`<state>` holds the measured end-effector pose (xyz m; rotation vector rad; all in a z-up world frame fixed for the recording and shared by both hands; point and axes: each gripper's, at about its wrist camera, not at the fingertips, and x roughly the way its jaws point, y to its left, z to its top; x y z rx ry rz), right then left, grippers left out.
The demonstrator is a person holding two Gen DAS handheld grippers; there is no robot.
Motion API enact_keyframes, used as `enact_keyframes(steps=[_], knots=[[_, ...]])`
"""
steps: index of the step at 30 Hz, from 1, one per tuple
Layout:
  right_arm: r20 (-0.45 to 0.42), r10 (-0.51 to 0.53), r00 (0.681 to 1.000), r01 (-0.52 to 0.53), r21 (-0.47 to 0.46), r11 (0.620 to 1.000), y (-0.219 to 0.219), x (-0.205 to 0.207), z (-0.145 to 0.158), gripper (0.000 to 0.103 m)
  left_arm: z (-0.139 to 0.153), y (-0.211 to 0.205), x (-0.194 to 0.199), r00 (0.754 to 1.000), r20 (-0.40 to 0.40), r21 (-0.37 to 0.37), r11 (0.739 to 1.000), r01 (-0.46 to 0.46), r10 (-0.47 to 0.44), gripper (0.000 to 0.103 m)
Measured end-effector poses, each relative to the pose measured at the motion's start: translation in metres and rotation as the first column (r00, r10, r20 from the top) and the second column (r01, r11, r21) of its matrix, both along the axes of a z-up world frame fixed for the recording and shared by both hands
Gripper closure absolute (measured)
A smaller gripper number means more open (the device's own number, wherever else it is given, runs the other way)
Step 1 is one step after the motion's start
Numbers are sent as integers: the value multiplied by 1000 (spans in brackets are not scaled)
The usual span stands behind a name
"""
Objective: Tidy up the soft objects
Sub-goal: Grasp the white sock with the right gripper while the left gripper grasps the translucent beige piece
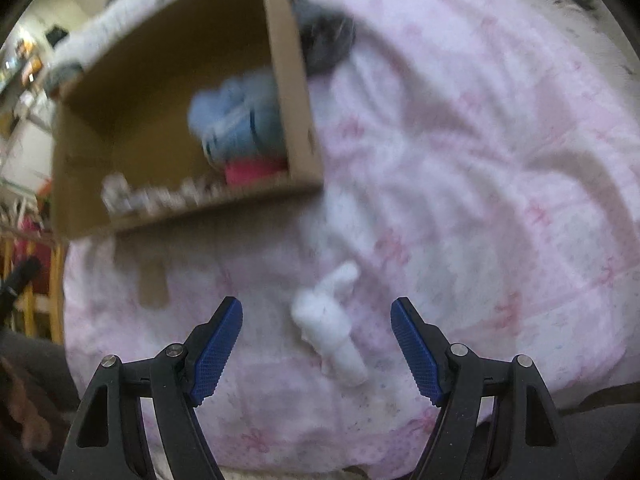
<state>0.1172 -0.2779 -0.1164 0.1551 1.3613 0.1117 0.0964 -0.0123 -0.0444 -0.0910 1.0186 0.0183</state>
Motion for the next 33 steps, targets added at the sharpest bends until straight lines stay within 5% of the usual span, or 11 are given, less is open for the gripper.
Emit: enact_keyframes(steps=[6,8,11,20,33], knots=[[-88,-1,996,0,-6,1000,2,3,-23,31,-9,0,6,999,-34,-20,1000,-14,13,37],[-89,0,996,-1,-9,1000,1,3,-24,58,-11,-4,6,999,-35,2,1000,-6,6,37],[-93,-4,996,4,1,1000,-1,4,-25,72,-13,-8,7,999,-37,14,1000,15,-15,37],[43,29,999,-34,137,990,0,-4,18,74,-37,-11,13,994,-104,-24,999,39,-41,37],[55,8,998,-19,190,982,-4,-4,23,74,-107,-63,26,962,-224,-47,988,147,-154,40]])
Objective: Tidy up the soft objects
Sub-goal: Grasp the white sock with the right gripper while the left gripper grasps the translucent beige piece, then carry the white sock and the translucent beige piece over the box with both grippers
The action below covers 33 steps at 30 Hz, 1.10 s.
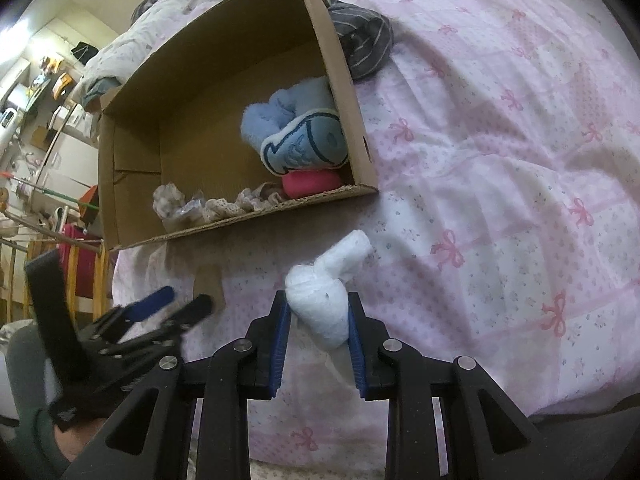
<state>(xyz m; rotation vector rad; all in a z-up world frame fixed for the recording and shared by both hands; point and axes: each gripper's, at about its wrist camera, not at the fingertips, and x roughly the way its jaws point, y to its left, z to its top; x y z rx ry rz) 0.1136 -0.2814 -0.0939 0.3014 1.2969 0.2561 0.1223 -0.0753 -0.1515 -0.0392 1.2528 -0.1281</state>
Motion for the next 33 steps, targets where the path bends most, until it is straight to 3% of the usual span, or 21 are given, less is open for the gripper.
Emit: enact_keyframes(steps=[4,8,13,23,33], knots=[[-6,11,1000,-11,-8,1000,1,-1,-3,74,-6,2,6,1000,-4,-3,1000,-16,16,42],[-12,15,1000,-15,-9,1000,4,1,-7,74,-7,2,10,1000,-6,-24,1000,-9,9,78],[-15,32,999,-32,-20,999,11,2,-10,74,0,-1,9,1000,6,-38,999,7,-7,92],[-11,44,999,-45,-39,998,18,1,-11,74,20,3,-13,1000,23,-57,998,6,-5,93],[3,102,995,-101,-66,993,37,0,-14,74,38,23,-25,998,57,-3,999,-39,39,93]])
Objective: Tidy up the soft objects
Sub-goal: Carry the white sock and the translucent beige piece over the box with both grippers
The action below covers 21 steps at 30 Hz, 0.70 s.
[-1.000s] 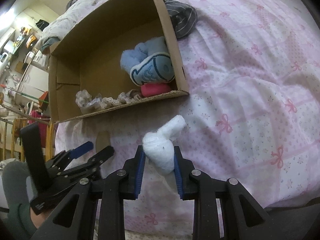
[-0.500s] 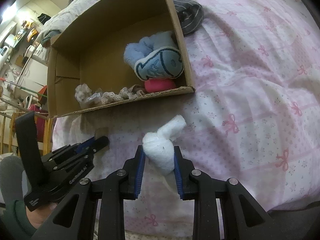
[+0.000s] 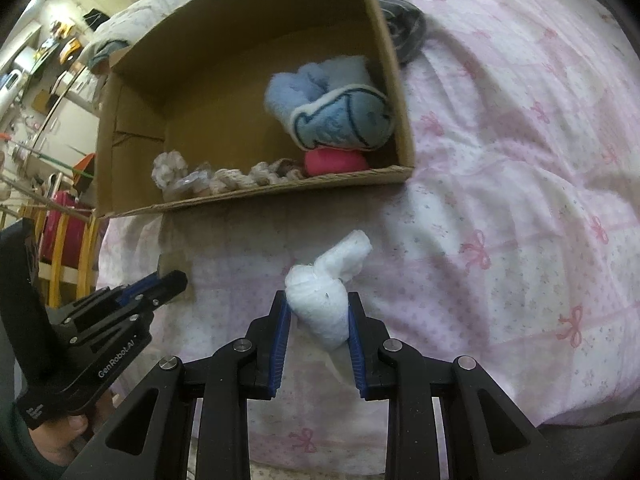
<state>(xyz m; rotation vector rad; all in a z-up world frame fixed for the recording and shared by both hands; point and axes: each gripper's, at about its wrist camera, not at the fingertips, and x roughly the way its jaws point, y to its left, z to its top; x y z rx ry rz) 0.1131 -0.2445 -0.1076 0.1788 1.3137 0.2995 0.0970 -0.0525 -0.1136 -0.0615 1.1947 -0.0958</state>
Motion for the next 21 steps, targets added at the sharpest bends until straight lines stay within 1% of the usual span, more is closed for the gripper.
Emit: enact_keyframes(steps=[5,7,8,10,12,13,14,16,19,21], knots=[[49,53,997,-55,33,998,13,-6,11,74,18,13,-9,999,29,30,999,-42,41,93],[72,68,995,-71,46,996,17,-8,18,74,31,18,-14,996,75,37,998,-59,56,93],[86,72,994,-77,55,996,20,-9,23,74,42,20,-16,992,107,57,996,-68,62,93],[129,80,988,-90,71,993,23,-13,36,74,57,22,-18,986,150,66,994,-82,71,93],[161,99,982,-113,81,990,27,-15,50,74,78,24,-17,977,204,78,994,-82,65,93],[172,107,979,-127,105,986,28,-16,57,74,89,24,-16,970,235,91,993,-77,54,93],[194,110,975,-134,115,984,28,-17,66,74,94,25,-16,967,249,95,993,-74,49,93],[248,111,962,-142,109,984,28,-16,83,74,108,27,-11,962,271,92,994,-65,37,93],[302,90,949,-132,123,984,26,-11,102,74,122,31,-4,959,280,62,997,-55,36,93],[338,79,938,-127,122,984,25,-7,114,74,130,30,-2,955,294,62,997,-48,28,93]])
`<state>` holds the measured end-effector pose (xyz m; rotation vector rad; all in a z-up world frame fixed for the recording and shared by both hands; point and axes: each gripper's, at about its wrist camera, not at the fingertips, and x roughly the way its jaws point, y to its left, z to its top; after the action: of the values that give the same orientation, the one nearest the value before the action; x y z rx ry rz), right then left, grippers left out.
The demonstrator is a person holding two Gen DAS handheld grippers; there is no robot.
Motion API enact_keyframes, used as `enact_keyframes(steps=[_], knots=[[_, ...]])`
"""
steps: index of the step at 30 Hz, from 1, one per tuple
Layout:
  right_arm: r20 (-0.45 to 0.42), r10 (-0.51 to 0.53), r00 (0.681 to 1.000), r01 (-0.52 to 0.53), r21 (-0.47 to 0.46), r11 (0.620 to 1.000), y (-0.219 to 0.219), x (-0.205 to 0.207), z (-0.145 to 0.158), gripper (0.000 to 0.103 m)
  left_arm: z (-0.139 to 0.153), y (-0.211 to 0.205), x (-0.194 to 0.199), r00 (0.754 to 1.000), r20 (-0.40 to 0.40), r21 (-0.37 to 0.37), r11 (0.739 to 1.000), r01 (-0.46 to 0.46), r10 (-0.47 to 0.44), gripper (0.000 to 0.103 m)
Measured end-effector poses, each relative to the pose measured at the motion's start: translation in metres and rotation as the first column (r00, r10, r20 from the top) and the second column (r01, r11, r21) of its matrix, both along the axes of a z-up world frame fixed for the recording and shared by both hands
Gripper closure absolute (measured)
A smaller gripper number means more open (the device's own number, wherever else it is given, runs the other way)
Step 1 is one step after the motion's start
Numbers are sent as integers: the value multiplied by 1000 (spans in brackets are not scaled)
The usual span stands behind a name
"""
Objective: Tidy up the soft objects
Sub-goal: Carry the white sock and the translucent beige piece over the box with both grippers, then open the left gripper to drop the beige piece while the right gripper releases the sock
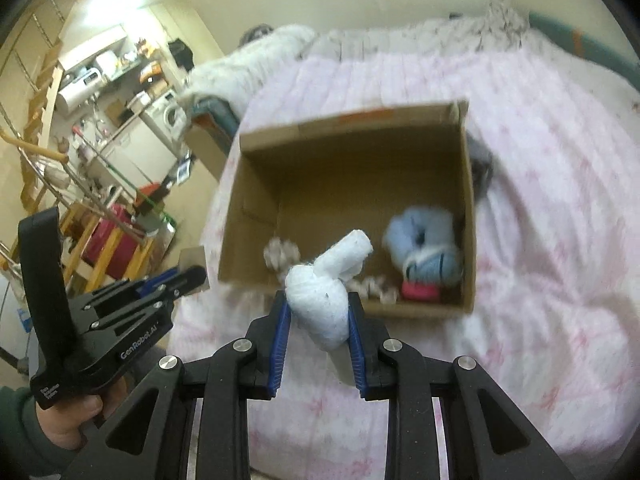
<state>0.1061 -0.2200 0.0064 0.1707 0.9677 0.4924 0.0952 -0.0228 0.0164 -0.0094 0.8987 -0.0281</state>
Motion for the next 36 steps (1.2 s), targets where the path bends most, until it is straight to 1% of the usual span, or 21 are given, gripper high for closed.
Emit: enact_keyframes(steps=[3,7,10,12,13,16,21,23,25,28,31,36], knots=[[29,-17,999,17,15,1000,-3,9,15,74,8,-4,10,1000,13,5,1000,5,-5,93],[70,-28,997,26,27,999,0,21,33,74,8,-7,20,1000,27,8,1000,5,-5,93],[85,-32,996,29,30,999,1,31,38,74,6,-8,33,1000,26,5,1000,7,-7,93],[96,-28,995,28,6,1000,5,36,38,74,4,-9,41,1000,22,1,1000,9,-9,93],[91,-26,996,26,5,1000,6,40,36,74,2,-9,43,1000,21,-1,1000,11,-11,93],[27,-38,999,37,40,998,4,52,25,74,-5,-9,55,1000,6,0,1000,16,-16,93],[-3,-43,999,44,49,998,7,64,5,74,-23,-7,75,1000,-27,-5,1000,11,-11,92],[-24,-47,999,48,57,997,6,68,-7,74,-29,-6,79,1000,-30,-9,1000,8,-9,92],[-45,-51,998,54,68,996,4,71,-20,74,-38,-4,82,999,-34,-28,999,15,-16,92],[-69,-56,996,62,80,995,-2,74,-37,74,-54,-3,87,998,-55,-21,1000,-2,1,91],[-81,-61,995,66,51,997,-2,76,-49,74,-63,-6,91,998,-68,-38,999,3,-6,89],[-82,-47,995,47,2,999,9,80,-60,74,-67,-12,92,998,-47,-13,999,30,-30,87]])
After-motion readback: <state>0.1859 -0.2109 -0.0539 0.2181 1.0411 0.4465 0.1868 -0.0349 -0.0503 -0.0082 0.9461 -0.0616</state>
